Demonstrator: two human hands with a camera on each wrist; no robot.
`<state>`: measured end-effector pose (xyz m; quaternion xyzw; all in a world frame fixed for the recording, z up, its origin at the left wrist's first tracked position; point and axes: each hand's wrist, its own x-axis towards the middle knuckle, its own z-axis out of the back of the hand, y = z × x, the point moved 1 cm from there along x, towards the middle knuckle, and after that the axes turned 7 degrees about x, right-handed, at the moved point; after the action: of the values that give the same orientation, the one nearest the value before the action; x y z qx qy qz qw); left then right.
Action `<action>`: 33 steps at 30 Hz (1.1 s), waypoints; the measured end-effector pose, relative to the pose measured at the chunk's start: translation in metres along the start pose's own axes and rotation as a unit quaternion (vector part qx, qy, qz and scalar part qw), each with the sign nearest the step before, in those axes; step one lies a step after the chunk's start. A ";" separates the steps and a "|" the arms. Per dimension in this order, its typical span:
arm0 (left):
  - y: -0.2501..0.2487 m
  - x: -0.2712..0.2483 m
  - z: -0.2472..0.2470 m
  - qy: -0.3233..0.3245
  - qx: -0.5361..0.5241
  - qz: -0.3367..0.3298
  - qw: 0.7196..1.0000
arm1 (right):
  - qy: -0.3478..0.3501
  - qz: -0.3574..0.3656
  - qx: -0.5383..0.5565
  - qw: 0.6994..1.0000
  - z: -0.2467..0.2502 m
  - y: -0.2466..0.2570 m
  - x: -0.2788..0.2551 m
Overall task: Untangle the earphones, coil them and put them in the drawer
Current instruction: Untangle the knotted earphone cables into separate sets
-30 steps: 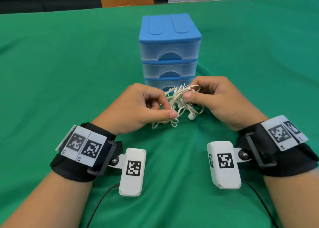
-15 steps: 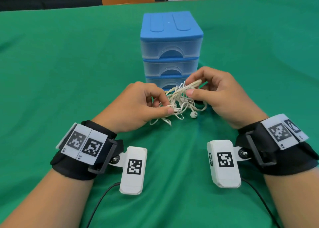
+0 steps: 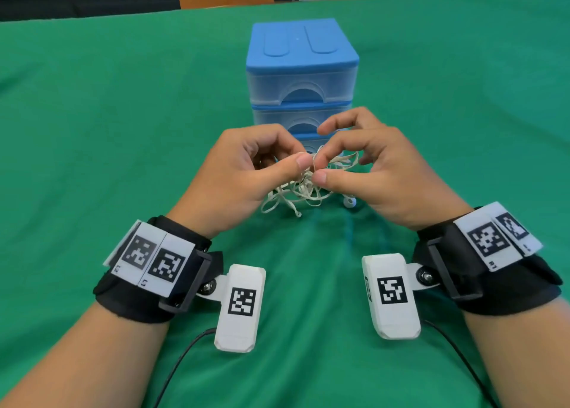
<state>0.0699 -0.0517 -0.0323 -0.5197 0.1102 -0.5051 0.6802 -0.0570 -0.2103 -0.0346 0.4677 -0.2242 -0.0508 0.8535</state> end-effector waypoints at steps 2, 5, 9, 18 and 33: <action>0.000 0.000 0.000 0.006 -0.005 0.006 1.000 | -0.020 -0.001 0.004 1.000 0.000 0.000 0.002; 0.002 0.001 -0.001 0.022 -0.008 0.023 0.999 | -0.137 -0.007 0.022 0.990 0.003 -0.004 0.007; 0.001 0.002 0.001 0.012 -0.010 0.032 0.999 | -0.273 -0.048 0.068 0.958 0.011 -0.012 0.011; -0.002 0.002 0.010 -0.068 -0.094 -0.016 0.993 | -0.323 -0.104 0.060 0.939 0.015 -0.023 0.013; -0.004 0.002 0.000 -0.047 -0.011 0.012 0.999 | -0.093 0.026 0.198 0.975 0.002 0.007 0.000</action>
<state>0.0687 -0.0531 -0.0284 -0.5488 0.0899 -0.4707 0.6850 -0.0584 -0.2080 -0.0284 0.6146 -0.3203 -0.0259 0.7204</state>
